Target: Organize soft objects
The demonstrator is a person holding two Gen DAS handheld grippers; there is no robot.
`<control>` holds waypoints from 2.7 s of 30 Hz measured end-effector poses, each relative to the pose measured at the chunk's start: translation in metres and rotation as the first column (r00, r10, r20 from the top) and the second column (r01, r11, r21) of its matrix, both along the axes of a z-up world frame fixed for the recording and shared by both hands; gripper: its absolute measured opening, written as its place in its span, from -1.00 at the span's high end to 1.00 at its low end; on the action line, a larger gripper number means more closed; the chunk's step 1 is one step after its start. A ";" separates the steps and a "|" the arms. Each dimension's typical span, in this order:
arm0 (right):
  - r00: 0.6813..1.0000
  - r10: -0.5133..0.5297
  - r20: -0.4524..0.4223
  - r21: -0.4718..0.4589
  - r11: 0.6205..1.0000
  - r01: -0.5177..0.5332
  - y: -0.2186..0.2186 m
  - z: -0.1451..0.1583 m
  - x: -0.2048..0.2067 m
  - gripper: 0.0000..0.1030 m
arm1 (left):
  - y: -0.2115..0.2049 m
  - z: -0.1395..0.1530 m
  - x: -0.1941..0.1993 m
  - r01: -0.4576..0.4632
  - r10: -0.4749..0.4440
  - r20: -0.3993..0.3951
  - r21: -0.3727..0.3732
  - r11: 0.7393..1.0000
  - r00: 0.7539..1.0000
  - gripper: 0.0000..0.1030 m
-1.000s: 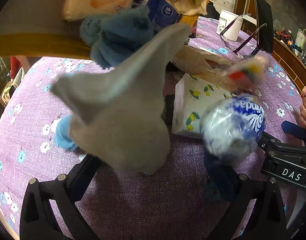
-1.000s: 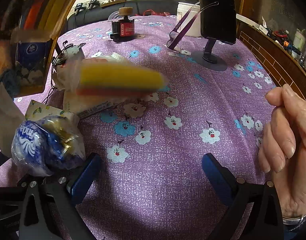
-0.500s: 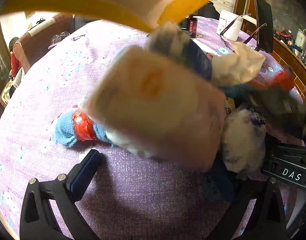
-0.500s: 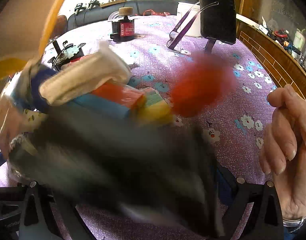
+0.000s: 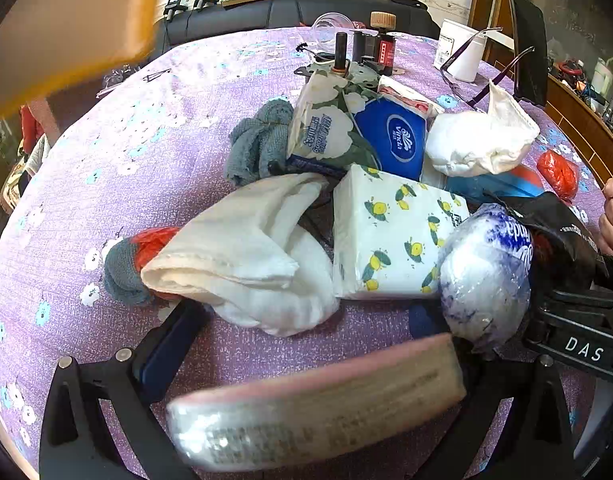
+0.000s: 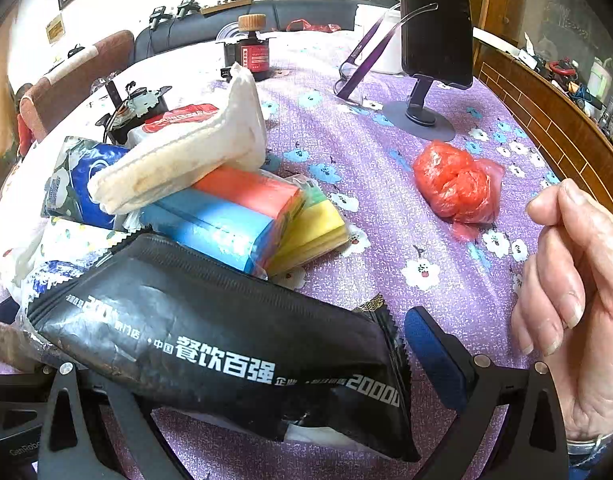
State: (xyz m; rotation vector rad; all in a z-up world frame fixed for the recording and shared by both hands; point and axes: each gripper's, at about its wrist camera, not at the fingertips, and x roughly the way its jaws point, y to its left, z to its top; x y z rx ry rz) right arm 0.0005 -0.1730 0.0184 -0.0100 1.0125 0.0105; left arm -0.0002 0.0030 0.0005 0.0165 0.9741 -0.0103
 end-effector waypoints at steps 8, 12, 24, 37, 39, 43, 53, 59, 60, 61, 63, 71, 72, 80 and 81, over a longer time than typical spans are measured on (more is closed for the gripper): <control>1.000 0.000 -0.003 0.002 1.000 0.000 0.000 0.001 0.000 -0.98 | 0.000 0.000 0.000 0.000 0.000 0.000 0.000 1.000 1.000 -1.00; 1.000 0.000 -0.003 0.002 1.000 0.000 -0.001 0.001 0.000 -0.98 | 0.000 0.000 0.000 0.000 0.000 0.000 0.000 1.000 1.000 -1.00; 1.000 0.000 -0.002 0.002 1.000 0.000 -0.001 0.001 0.000 -0.98 | 0.000 0.000 0.000 0.000 0.000 0.000 0.000 1.000 1.000 -1.00; 1.000 0.001 -0.002 0.001 1.000 -0.001 -0.001 0.001 0.000 -0.98 | 0.000 0.000 0.000 0.000 0.000 0.000 0.000 1.000 1.000 -1.00; 1.000 0.001 -0.002 0.001 1.000 -0.001 -0.001 0.001 0.000 -0.98 | 0.000 0.000 0.000 0.000 0.000 0.000 0.000 1.000 1.000 -1.00; 1.000 0.001 -0.002 0.001 1.000 -0.001 -0.001 0.001 0.000 -0.98 | 0.000 0.000 0.000 0.000 0.000 0.000 0.000 1.000 1.000 -1.00; 1.000 0.000 -0.002 0.001 1.000 0.000 -0.001 0.001 0.000 -0.98 | 0.000 0.000 0.000 0.000 0.000 0.000 0.000 1.000 1.000 -1.00; 1.000 0.001 -0.001 0.001 1.000 -0.001 -0.001 0.001 0.000 -0.98 | 0.001 0.000 -0.001 -0.012 0.011 0.001 0.003 1.000 1.000 -1.00; 1.000 0.001 -0.001 0.001 1.000 -0.001 -0.001 0.001 0.000 -0.98 | 0.002 0.000 -0.002 -0.014 0.014 0.002 0.003 1.000 1.000 -1.00; 1.000 0.001 -0.001 0.001 1.000 -0.001 -0.001 0.001 0.000 -0.98 | 0.000 0.001 -0.002 -0.013 0.013 0.002 0.005 1.000 1.000 -1.00; 1.000 0.001 -0.002 0.001 1.000 -0.001 -0.001 0.001 0.000 -0.98 | -0.001 0.001 -0.004 -0.010 0.010 0.001 0.008 1.000 1.000 -1.00; 1.000 0.000 -0.002 0.001 1.000 0.000 -0.001 0.000 0.000 -0.98 | -0.001 0.001 -0.005 -0.003 0.003 -0.001 0.006 1.000 1.000 -1.00; 1.000 0.000 -0.002 0.001 1.000 0.000 -0.001 0.000 0.000 -0.98 | -0.001 0.001 -0.005 -0.003 0.003 -0.001 0.006 1.000 1.000 -1.00; 1.000 -0.001 -0.002 0.001 1.000 0.001 0.000 0.001 0.000 -0.98 | -0.002 0.002 -0.007 -0.005 0.005 0.000 0.005 1.000 1.000 -1.00; 1.000 -0.001 -0.002 0.001 1.000 0.001 0.000 0.000 0.000 -0.98 | -0.002 0.002 -0.007 -0.005 0.005 0.000 0.005 1.000 1.000 -1.00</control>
